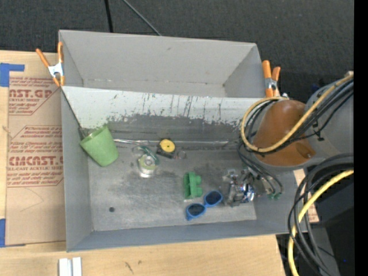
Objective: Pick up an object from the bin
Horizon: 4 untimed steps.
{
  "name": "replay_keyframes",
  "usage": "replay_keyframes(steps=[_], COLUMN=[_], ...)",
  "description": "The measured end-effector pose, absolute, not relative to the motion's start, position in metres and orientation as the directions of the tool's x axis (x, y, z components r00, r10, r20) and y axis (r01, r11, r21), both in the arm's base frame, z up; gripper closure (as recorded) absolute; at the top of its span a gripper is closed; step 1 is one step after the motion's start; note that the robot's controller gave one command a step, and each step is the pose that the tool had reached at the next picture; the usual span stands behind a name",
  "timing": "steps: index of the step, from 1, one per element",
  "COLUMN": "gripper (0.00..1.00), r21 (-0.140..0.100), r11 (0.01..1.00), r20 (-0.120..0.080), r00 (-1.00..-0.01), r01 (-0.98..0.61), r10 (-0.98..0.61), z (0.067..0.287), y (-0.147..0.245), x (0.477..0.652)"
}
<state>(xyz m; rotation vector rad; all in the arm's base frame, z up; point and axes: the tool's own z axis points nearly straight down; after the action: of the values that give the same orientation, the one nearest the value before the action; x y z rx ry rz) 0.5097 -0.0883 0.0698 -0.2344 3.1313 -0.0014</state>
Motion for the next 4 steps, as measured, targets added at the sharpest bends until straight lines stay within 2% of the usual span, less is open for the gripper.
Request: replay_keyframes(steps=[1,2,3,4], gripper=[1.00,1.00,0.00,0.00], r21=[-0.001,-0.005,0.000,0.005], r11=[0.989,0.831,0.831,0.880], r20=[-0.001,-0.006,-0.004,0.003], r00=[-0.989,-0.831,-0.831,-0.880], r01=[-0.149,-0.556,-0.556,-0.476], r10=[-0.149,-0.556,-0.556,-0.476], z=[0.070,0.226,0.223,0.072], y=[-0.088,-0.107,-0.106,-0.145], x=[0.510,0.525,0.524,0.527])
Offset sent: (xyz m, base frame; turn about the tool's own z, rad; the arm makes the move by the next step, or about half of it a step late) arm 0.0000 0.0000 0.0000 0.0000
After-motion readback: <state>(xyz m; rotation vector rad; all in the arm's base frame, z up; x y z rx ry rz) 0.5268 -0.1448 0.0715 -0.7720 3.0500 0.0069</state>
